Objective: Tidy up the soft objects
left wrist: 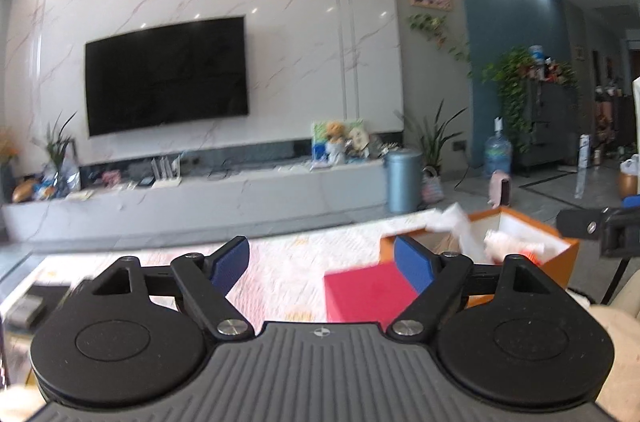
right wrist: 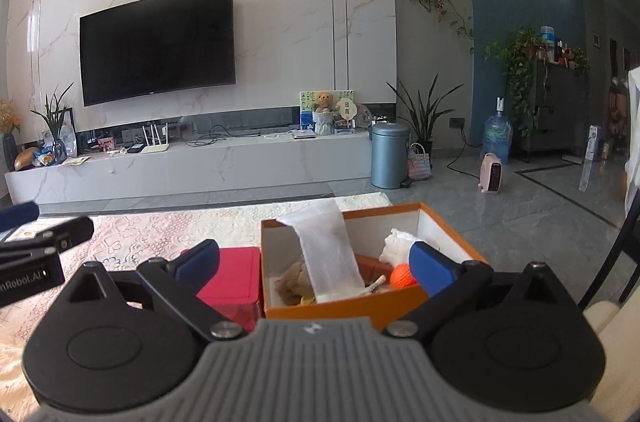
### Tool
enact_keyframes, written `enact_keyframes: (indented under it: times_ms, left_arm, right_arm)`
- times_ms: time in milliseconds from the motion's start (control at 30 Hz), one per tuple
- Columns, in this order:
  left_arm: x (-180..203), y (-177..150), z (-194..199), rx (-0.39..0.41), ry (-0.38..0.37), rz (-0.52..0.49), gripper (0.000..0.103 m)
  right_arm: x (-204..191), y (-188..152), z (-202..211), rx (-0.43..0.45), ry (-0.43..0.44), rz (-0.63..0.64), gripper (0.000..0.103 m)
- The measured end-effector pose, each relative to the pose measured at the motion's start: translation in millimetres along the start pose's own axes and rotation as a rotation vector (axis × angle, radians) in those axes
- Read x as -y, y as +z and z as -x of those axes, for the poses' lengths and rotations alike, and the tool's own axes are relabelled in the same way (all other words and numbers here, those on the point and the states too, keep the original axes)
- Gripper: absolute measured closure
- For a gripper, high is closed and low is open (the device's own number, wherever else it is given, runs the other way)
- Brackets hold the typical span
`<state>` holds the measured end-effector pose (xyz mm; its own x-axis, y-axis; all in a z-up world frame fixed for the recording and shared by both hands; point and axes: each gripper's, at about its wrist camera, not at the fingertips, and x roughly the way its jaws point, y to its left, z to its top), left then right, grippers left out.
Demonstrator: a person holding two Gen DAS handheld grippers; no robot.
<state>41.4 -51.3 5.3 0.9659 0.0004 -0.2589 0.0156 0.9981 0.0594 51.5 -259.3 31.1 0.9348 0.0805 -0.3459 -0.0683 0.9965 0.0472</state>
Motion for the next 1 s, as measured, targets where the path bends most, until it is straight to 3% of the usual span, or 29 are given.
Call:
enact_keyframes:
  times_ms: [200,333,467,667,1000]
  left_arm:
    - [-10.2,-30.1,9.0,-0.088,0.023,0.065,0.006]
    - [-7.0,-41.7,12.5,-0.113,0.073,0.072,0.006]
    - [-9.7,-50.4,14.9,-0.136,0.076,0.069,0.005]
    - [-6.2,-66.1,12.6,-0.205,0.065,0.059,0.005]
    - [1.2,-71.3,10.9,-0.243,0.062,0.041,0.005]
  right_arm:
    - [-14.6,-32.3,14.6,0.023,-0.031,0.039,0.003]
    - [-17.5,-55.1,20.2,0.003,-0.004,0.018,0.003]
    - [-15.8,-74.8,15.1,-0.025,-0.022,-0.012,0.003]
    - [-4.1,-81.1,4.8,-0.075,-0.006,-0.095,0.003]
    - [-7.1,-86.2,4.8,-0.069,-0.015,-0.075,0.003]
